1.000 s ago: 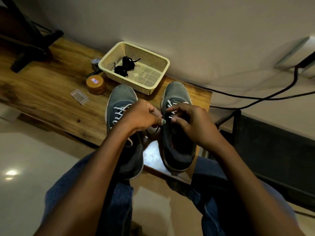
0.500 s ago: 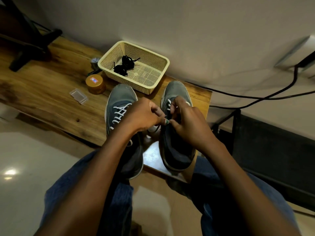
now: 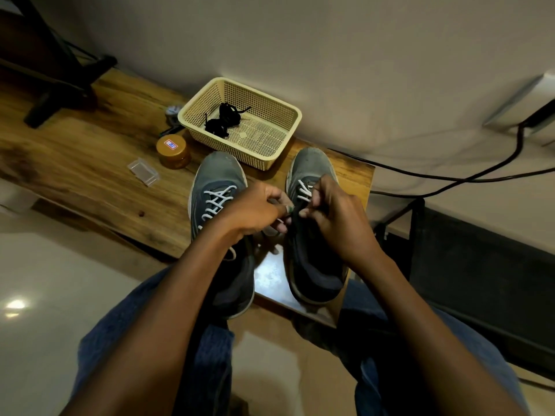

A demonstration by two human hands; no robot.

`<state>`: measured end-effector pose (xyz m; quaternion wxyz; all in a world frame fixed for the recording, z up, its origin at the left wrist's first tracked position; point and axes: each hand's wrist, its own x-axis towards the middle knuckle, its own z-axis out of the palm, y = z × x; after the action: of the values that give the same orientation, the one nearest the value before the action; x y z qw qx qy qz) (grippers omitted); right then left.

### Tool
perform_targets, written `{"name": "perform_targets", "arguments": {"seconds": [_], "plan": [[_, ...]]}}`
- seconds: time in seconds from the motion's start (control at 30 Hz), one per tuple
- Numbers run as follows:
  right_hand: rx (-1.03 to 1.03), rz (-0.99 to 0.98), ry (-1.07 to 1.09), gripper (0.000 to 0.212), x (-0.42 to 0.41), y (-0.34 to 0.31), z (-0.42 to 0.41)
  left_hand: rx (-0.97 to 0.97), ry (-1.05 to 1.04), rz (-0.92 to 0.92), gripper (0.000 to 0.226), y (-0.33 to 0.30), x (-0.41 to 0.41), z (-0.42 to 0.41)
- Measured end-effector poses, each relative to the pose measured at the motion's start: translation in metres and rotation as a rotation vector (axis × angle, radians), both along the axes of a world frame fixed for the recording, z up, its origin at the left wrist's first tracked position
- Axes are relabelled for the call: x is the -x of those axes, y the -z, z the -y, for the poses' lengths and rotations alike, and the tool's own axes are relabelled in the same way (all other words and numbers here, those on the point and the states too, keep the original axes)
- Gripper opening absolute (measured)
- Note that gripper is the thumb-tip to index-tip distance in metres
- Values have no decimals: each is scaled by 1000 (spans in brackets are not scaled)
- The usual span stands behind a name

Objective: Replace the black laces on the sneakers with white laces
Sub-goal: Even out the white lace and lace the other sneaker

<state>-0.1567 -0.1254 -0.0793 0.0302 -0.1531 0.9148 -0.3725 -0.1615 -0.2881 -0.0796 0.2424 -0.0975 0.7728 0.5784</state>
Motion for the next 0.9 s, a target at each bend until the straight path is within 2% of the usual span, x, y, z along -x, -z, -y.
{"name": "perform_targets", "arguments": {"seconds": [0.1, 0.27, 0.4, 0.63, 0.77, 0.9], "plan": [[75, 72, 107, 38, 2, -2, 0, -17, -11, 20, 22, 0, -1, -1], [158, 133, 156, 32, 2, -2, 5, 84, -26, -18, 16, -1, -1, -6], [182, 162, 241, 34, 2, 0, 7, 60, -71, -10, 16, 1, 2, -7], [211, 58, 350, 27, -10, 5, 14, 40, -128, -22, 22, 1, 3, -11], [240, 38, 354, 37, -16, 7, 15, 21, -132, -9, 20, -1, 3, -13], [265, 23, 363, 38, -16, 9, 16, 5, -138, 7, 14, 0, 2, -13]]}}
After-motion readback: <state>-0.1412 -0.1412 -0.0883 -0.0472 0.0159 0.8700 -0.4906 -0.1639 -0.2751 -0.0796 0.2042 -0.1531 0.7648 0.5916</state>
